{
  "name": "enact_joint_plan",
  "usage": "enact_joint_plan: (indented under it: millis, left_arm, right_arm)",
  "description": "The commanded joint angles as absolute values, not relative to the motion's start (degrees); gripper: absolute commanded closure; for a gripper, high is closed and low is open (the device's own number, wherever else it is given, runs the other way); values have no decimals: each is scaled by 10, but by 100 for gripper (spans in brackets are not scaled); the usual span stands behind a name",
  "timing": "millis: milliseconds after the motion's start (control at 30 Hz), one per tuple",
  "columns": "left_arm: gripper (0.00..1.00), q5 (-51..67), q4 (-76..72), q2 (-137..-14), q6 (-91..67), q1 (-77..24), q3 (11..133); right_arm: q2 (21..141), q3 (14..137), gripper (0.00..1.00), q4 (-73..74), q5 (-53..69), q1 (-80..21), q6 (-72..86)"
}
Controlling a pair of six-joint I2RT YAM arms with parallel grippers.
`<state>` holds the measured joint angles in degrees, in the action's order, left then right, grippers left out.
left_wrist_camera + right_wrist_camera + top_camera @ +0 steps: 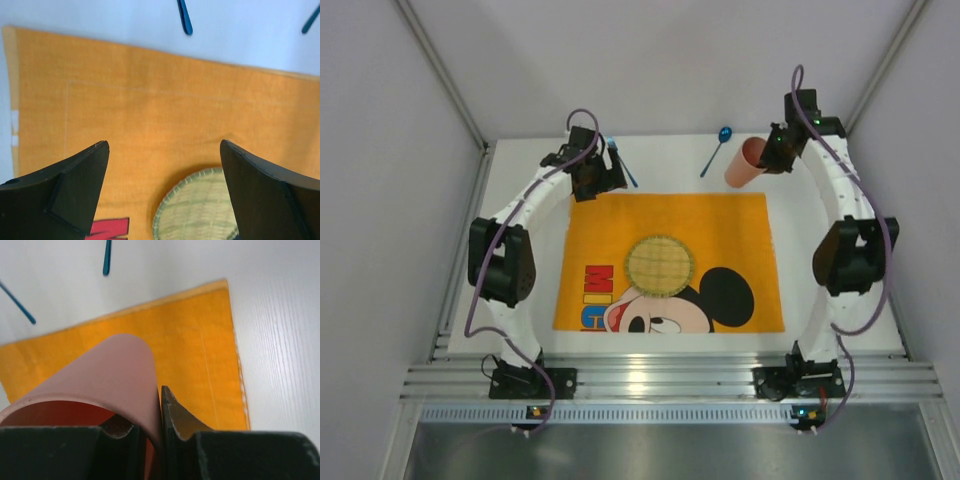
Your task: Set the dinner table for one person
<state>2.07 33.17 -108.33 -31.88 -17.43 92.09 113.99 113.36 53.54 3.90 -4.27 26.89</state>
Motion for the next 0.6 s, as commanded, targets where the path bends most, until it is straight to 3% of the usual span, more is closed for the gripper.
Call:
enact_joint_plan:
  millis: [0,133,200,567]
  left_arm:
    - [3,-43,381,-1128,-304,-173,987]
    - [6,-69,360,-1198,-339,-172,1058]
    - [6,-78,355,-1233,-349,-172,1095]
    - [9,-98,338,-1387,-339,-173,1289]
  right_arm:
    - [1009,1047,100,589,19,-70,223]
    - [921,869,100,550,17,-101,220]
    - [906,842,100,529,16,-108,230]
    - [1007,913,100,510,-176,-134,222]
